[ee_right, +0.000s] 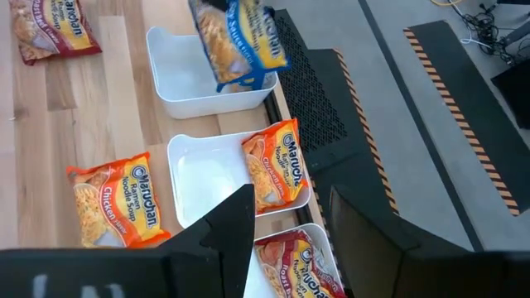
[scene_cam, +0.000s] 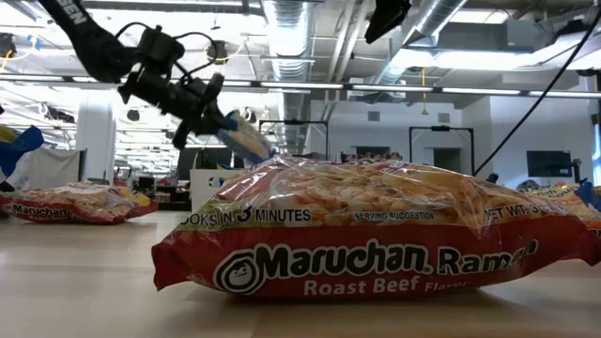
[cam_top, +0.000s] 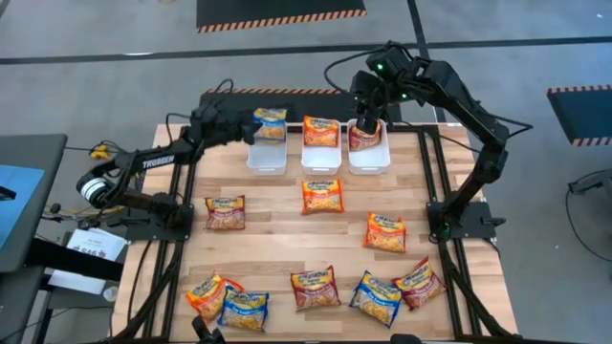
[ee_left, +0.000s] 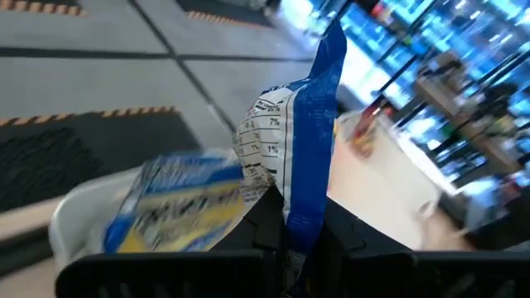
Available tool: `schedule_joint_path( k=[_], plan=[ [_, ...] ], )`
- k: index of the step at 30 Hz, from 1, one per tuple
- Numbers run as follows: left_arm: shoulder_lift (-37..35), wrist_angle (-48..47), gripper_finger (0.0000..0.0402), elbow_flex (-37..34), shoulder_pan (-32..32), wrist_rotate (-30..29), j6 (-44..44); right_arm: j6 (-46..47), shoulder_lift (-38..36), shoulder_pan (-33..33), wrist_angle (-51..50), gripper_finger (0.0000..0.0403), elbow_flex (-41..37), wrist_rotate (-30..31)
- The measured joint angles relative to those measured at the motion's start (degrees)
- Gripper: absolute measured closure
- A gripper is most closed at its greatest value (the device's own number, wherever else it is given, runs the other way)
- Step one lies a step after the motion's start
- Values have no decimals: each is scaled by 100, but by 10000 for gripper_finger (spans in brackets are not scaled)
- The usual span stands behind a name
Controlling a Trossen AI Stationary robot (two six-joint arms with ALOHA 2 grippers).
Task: Sort Maruchan noodles
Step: Put the blue noodle pack into the left white bin
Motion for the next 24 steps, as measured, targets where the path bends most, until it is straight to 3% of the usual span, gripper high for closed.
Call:
schedule_joint_path(
  k=[11, 19, 24],
  plan=[
    [124, 200, 386, -401, -154, -852, 364, 2, 2, 2, 27, 221, 0, 0],
    [809, 1001, 386, -392, -253, -592, 81, 4, 4, 2, 72, 221, 0, 0],
    [959, 904, 381, -385, -273, -714, -103, 103, 4, 2, 67, 221, 0, 0]
  ],
)
